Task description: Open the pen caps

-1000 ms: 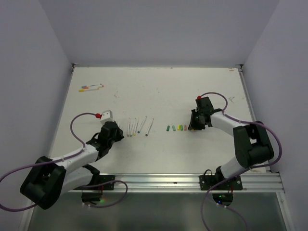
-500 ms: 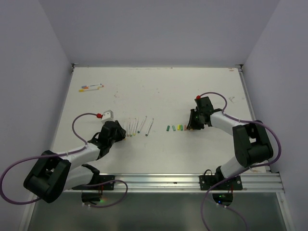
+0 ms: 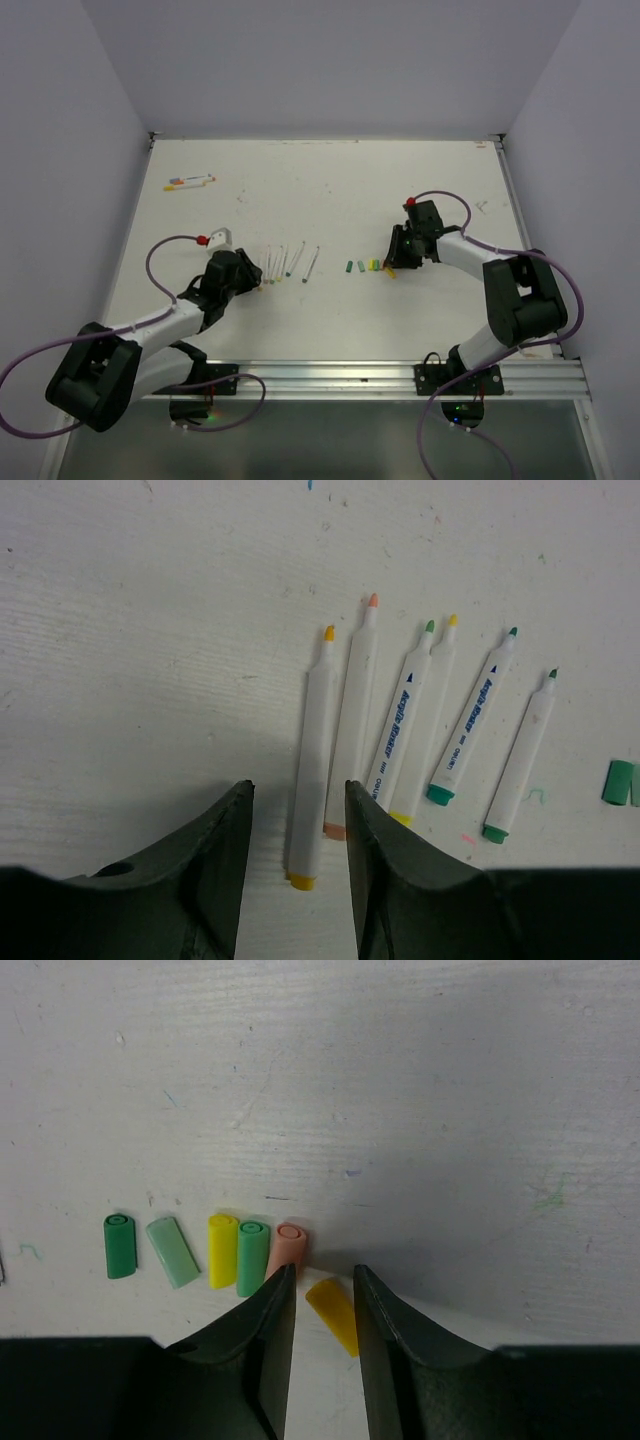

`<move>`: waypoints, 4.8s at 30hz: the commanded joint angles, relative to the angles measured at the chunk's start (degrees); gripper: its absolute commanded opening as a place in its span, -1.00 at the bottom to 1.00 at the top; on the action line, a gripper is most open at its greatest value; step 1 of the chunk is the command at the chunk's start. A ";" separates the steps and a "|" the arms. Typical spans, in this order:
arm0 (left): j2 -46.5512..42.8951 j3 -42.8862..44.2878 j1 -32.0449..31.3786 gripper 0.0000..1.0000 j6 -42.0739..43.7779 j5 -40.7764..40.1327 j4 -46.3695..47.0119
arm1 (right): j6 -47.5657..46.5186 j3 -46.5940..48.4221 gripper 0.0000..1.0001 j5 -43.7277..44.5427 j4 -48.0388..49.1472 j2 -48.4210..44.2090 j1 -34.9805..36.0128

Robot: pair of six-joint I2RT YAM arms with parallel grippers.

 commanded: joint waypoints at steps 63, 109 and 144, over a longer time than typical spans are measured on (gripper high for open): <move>59.17 85.09 27.30 0.62 -13.27 -32.13 -39.67 | -2.18 4.30 0.97 -0.41 -5.19 -12.14 1.63; 71.48 96.09 27.56 0.56 -18.11 -25.80 -57.69 | -2.09 1.84 0.97 0.47 -3.79 -13.11 1.63; 60.49 85.63 28.09 0.55 -18.99 -23.17 -48.11 | -1.13 1.58 0.97 -0.67 -2.38 -9.51 1.63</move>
